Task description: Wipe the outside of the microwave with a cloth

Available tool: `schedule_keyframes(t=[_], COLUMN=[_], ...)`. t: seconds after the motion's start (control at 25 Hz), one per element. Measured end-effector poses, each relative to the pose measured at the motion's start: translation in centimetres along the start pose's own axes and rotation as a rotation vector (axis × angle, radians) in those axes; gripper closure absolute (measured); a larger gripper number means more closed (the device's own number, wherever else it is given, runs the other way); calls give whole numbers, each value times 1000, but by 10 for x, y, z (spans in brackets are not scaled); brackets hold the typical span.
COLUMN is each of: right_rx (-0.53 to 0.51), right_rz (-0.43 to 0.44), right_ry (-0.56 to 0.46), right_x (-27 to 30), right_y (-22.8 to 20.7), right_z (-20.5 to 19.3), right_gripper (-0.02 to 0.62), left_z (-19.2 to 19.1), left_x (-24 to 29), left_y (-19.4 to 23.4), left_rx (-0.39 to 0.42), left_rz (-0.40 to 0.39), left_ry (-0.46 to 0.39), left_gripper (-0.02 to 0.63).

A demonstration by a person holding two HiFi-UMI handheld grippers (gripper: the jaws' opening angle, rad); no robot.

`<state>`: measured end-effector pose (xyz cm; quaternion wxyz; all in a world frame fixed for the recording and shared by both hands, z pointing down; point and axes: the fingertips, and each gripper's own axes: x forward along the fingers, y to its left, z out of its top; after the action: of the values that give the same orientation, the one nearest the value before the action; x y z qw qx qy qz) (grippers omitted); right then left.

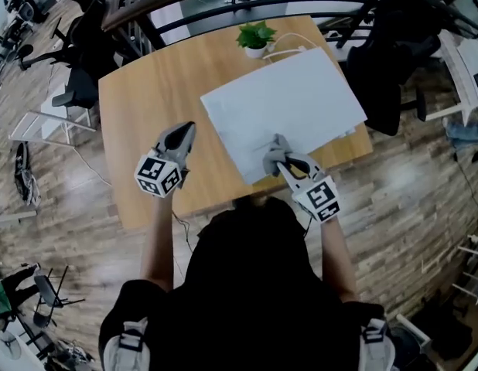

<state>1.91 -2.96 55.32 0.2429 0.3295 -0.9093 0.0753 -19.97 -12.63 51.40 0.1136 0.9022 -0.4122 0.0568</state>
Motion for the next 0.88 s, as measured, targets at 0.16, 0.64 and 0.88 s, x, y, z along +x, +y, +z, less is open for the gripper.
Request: schedule_keyframes(t=[0.16,0.64,0.88], right_rx=[31,-124,-113], right_rz=[-29,54,62], right_ry=[19,160,174], right_x=[2,46,49], right_y=[12,52,52], right_z=[3,3,4], right_gripper=[566,568,568], left_z=[-16,-26,-37], left_x=[4,14,10], left_y=[7,8,9], left_rx=[-54,-48,-83], left_rz=[-40,-69,-69], left_ry=[8,17,32], left_gripper=[603,603,603])
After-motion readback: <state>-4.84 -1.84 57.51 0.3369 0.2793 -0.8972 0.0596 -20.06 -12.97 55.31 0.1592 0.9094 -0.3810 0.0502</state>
